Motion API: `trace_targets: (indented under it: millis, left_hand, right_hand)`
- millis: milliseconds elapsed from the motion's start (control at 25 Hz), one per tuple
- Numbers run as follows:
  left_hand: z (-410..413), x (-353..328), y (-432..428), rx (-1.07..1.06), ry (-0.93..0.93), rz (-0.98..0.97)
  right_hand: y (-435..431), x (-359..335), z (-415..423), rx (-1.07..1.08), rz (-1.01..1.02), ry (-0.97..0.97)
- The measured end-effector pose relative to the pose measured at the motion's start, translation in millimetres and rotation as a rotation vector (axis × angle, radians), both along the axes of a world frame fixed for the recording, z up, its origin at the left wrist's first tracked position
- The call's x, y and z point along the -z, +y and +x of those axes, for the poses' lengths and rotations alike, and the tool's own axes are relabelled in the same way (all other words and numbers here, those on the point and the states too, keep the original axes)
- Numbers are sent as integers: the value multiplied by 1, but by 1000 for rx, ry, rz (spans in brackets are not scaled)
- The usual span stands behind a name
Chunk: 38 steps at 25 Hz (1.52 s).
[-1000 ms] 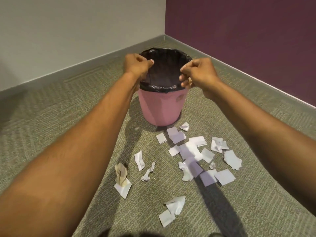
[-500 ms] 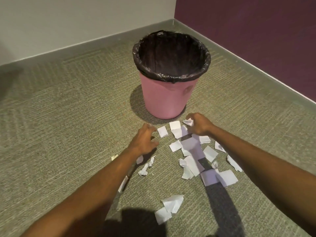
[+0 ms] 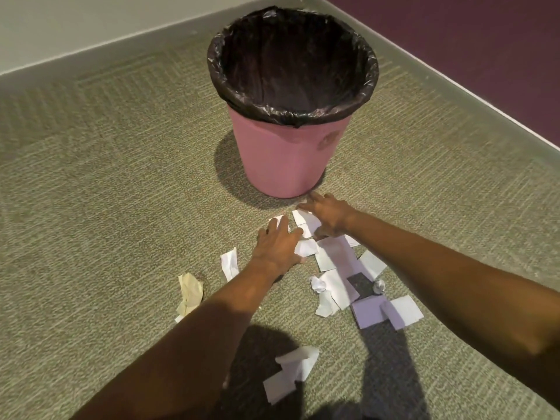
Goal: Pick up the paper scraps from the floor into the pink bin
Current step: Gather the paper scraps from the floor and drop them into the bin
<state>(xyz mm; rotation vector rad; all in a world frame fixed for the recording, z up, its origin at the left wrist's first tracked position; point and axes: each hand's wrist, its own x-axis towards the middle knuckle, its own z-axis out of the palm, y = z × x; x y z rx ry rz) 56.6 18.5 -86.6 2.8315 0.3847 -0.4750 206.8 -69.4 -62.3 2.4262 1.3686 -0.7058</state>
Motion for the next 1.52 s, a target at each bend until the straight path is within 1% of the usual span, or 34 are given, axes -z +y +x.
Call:
trace_targets:
  millis: [80, 160, 280, 360, 440, 520, 680, 720, 800, 840, 880, 920, 1000, 1040, 1120, 1240, 1400, 1520]
  left_hand:
    - [-2, 0, 2, 28, -90, 40]
    - [-3, 0, 3, 7, -138, -5]
    - [0, 0, 4, -129, -170, -121]
    - [3, 0, 4, -177, -180, -122]
    - [5, -1, 0, -183, -195, -120]
    - [5, 1, -3, -157, -207, -115]
    - [4, 3, 3, -155, -241, -163]
    - [5, 3, 5, -172, -249, -200]
    - [7, 0, 3, -226, -270, -321]
    - [8, -2, 0, -240, -264, -386]
    - [9, -3, -5, -220, -232, -404]
    - [11, -4, -11, -164, -164, -341]
    - [12, -4, -26, -5, -47, -122]
    - [11, -4, -34, 38, -46, -42]
    - [9, -4, -44, 52, -115, 27]
    - [5, 1, -47, 57, -204, 9]
    - [0, 1, -42, 69, -231, -8]
    - [-5, -6, -35, 13, -255, -130]
  right_hand:
    - [-4, 3, -6, -32, 101, -37]
    - [-7, 6, -13, -53, 165, -85]
    - [-12, 8, -21, -86, 186, -125]
    - [-16, 6, -25, -136, 211, -151]
    - [-21, 5, -28, -146, 213, -146]
    - [-26, 4, -29, -68, 214, -114]
    - [-37, -4, -21, 264, 327, 11]
    - [-40, -6, -19, 297, 356, 17]
    - [-50, -11, -17, 289, 395, -14]
    - [-55, -12, -18, 276, 403, -30]
    - [-60, -13, -20, 266, 405, -33]
    - [-65, -14, -21, 261, 407, -28]
    - [-74, -16, -23, 262, 404, -21]
    - [-80, -19, -25, 267, 399, -27]
    - [-90, -24, -25, 269, 393, -47]
    - [-105, -28, -27, 274, 386, -58]
    - [-117, -27, -30, 329, 392, -51]
    - [-113, -37, -35, 337, 435, -25]
